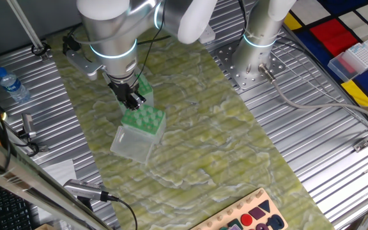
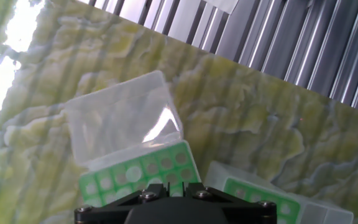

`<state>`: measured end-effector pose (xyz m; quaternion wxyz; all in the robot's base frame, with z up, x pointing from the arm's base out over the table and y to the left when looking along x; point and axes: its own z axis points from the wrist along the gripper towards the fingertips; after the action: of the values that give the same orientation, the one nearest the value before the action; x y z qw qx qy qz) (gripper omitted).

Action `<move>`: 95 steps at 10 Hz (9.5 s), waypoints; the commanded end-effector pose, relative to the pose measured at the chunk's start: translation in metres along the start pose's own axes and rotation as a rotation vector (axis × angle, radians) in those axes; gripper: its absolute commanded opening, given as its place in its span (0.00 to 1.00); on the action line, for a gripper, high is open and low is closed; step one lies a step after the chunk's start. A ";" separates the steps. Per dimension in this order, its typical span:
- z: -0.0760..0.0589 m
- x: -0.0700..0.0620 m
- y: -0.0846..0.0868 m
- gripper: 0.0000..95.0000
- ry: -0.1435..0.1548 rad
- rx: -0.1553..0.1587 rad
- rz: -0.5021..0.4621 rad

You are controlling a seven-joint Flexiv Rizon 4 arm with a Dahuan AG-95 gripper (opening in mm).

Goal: Transfer all large pipette tips from one holder to another

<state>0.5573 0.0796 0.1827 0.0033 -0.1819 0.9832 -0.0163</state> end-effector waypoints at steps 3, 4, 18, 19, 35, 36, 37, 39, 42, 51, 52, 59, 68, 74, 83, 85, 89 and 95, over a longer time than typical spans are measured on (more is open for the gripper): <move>-0.003 0.002 0.002 0.00 0.005 0.007 -0.006; -0.004 0.002 0.002 0.00 0.005 0.006 -0.005; -0.014 0.010 0.008 0.00 0.010 0.025 -0.002; -0.016 0.012 0.010 0.00 0.014 0.028 -0.001; -0.075 0.017 0.011 0.00 0.102 -0.021 0.008; -0.077 0.017 0.011 0.00 0.107 -0.023 0.010; -0.083 0.016 0.011 0.00 0.129 -0.031 0.021; -0.089 0.016 0.010 0.00 0.145 -0.037 0.025; -0.093 0.017 0.010 0.00 0.160 -0.046 0.031; -0.098 0.020 0.010 0.00 0.200 -0.055 0.028; -0.099 0.020 0.010 0.00 0.200 -0.056 0.028; -0.115 0.038 -0.009 0.00 0.202 -0.044 -0.022; -0.115 0.057 -0.078 0.00 0.111 0.006 -0.053; -0.109 0.056 -0.095 0.00 0.077 0.012 -0.080; -0.097 0.054 -0.101 0.00 0.055 0.014 -0.086; -0.096 0.054 -0.101 0.00 0.054 0.013 -0.085; -0.093 0.054 -0.100 0.00 0.050 0.013 -0.082; -0.091 0.056 -0.100 0.00 0.047 0.014 -0.079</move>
<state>0.5400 -0.0297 0.2769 -0.0194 -0.2200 0.9749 -0.0266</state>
